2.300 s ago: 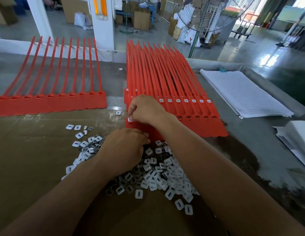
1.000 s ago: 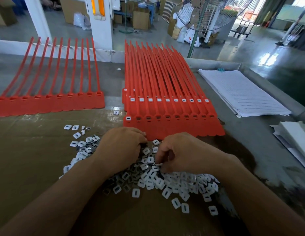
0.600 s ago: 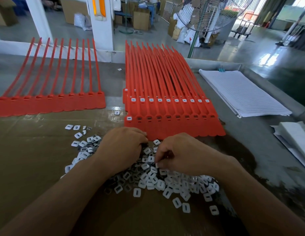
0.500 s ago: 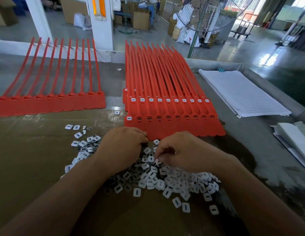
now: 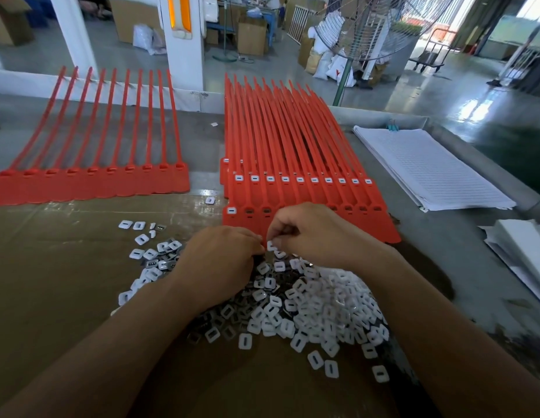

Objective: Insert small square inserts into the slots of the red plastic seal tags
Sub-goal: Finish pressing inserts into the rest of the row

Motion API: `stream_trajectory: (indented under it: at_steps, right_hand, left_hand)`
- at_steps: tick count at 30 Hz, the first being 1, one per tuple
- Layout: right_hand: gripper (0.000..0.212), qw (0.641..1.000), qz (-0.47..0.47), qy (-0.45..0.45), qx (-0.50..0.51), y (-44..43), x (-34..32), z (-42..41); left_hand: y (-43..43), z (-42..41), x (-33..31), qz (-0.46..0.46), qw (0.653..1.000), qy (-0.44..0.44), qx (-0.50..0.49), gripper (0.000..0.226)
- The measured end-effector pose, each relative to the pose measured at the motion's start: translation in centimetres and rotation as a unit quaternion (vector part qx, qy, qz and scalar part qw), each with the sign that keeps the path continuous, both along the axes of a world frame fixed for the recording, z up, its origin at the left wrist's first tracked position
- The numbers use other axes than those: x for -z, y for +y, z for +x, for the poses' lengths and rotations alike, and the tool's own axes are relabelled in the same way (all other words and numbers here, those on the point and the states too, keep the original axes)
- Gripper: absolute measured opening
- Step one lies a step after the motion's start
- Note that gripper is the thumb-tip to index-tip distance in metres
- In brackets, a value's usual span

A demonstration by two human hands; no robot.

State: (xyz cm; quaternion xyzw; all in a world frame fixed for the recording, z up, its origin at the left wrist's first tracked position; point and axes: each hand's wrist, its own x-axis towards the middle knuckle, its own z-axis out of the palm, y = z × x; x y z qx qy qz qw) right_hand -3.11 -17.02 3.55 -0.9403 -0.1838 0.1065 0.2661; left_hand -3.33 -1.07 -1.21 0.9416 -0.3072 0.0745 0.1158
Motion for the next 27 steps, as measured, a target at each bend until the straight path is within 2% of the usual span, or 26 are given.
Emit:
stream_trajectory:
  at_steps: [4,13,18,27]
  right_hand:
    - [0.011,0.999,0.007,-0.032,0.013,1.0,-0.2,1.7]
    - [0.010,0.994,0.032,-0.068,0.074,2.5,0.3,5.3]
    - [0.010,0.993,0.043,-0.067,0.083,3.0,0.9,6.1]
    - [0.013,0.996,0.008,-0.046,0.079,3.0,1.8,6.2]
  left_hand:
    - [0.0,0.0,0.1,-0.005,1.000,0.001,-0.009,0.037]
    - [0.0,0.2,0.2,-0.011,1.000,0.006,-0.010,0.039]
    - [0.1,0.2,0.3,-0.013,1.000,0.009,-0.006,0.039]
    - [0.1,0.3,0.2,-0.009,1.000,0.014,-0.008,0.040]
